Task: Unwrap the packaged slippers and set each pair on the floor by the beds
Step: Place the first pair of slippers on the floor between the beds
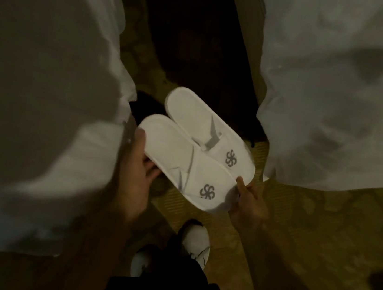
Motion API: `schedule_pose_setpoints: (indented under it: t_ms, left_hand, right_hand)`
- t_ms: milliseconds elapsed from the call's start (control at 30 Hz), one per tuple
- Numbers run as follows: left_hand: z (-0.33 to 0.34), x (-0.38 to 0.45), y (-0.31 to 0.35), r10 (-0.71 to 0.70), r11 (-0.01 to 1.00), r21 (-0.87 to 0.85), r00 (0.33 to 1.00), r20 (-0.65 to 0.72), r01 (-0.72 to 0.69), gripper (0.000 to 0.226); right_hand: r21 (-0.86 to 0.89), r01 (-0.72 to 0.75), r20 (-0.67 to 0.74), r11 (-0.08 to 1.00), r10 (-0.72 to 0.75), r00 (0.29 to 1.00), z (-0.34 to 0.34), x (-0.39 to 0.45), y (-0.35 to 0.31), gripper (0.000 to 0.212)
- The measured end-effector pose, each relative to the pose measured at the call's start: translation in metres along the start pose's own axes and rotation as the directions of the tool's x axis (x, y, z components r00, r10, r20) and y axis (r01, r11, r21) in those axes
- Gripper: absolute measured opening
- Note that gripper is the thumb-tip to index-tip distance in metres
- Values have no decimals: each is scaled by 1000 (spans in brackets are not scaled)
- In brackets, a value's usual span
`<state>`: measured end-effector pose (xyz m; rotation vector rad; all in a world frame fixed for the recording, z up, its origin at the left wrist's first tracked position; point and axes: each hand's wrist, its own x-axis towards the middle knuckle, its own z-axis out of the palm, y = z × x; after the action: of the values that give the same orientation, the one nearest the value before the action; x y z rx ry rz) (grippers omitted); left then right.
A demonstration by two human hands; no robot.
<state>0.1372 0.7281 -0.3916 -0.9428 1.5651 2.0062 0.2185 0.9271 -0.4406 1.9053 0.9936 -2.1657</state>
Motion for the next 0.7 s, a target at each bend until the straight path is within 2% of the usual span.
schedule_pose_setpoints:
  t_ms: [67,133,200,267,333,467,600,700]
  left_hand:
    - [6,2,-41,-171,985,27,985,-37,172,68]
    - [13,11,-75,-317,929,184,947,-48,320,48]
    - [18,24,-107,-380,879,291,924,-50,378,45]
    - [20,40,-135,-354,898,255,933,-64,358,50]
    - [20,60,-152,-326,930,147,940,-103,338,51]
    - [14,103,-166,-237,971,-3,963,-130,238,53]
    - [1,144,-163,-168,985,10,981,-96,170,56]
    - [-7,172,-161,-128,992,-23,984,-123,127,59]
  right_hand:
    - [-58,-17,3,998,17,1000,6,16,10,43]
    - [-78,-11,-13,997,10,1000,13,33,19,44]
    - [-112,-4,-54,994,-2,999,21,53,30,44]
    - [-141,29,-80,990,-41,996,28,70,41,44]
    - [-108,34,-88,994,-44,995,35,86,51,42]
    - [0,-29,-3,1000,29,1000,56,117,66,44]
    - [31,-37,62,999,35,997,78,145,76,36]
    - [50,-26,118,998,20,993,91,162,85,33]
